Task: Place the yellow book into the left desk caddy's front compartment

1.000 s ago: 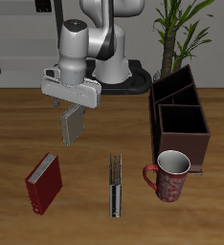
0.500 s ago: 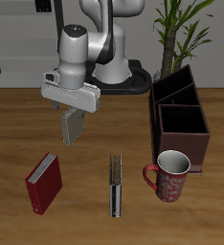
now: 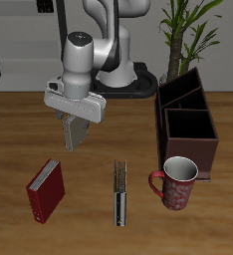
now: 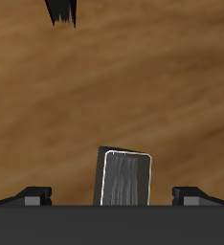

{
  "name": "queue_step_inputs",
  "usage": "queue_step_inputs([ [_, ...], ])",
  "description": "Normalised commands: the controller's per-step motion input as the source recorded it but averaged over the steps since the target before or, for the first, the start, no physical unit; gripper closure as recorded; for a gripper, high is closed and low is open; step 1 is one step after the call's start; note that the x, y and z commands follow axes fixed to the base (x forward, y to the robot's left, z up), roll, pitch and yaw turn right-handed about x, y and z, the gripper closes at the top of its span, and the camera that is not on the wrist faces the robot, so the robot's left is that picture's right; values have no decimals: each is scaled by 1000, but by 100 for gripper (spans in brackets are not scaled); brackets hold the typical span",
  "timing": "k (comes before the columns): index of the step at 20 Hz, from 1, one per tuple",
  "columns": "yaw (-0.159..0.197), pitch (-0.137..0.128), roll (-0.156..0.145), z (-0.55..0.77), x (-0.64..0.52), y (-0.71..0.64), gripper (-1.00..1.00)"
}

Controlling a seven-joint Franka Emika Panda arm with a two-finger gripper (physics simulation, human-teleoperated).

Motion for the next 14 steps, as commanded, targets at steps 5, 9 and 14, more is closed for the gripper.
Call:
queue_step_inputs([
  [5, -25, 47, -3, -271, 42, -87, -100],
  [9, -5, 35, -12, -204, -22, -26, -100],
  [14, -11, 5, 2, -50, -43, 8, 100],
])
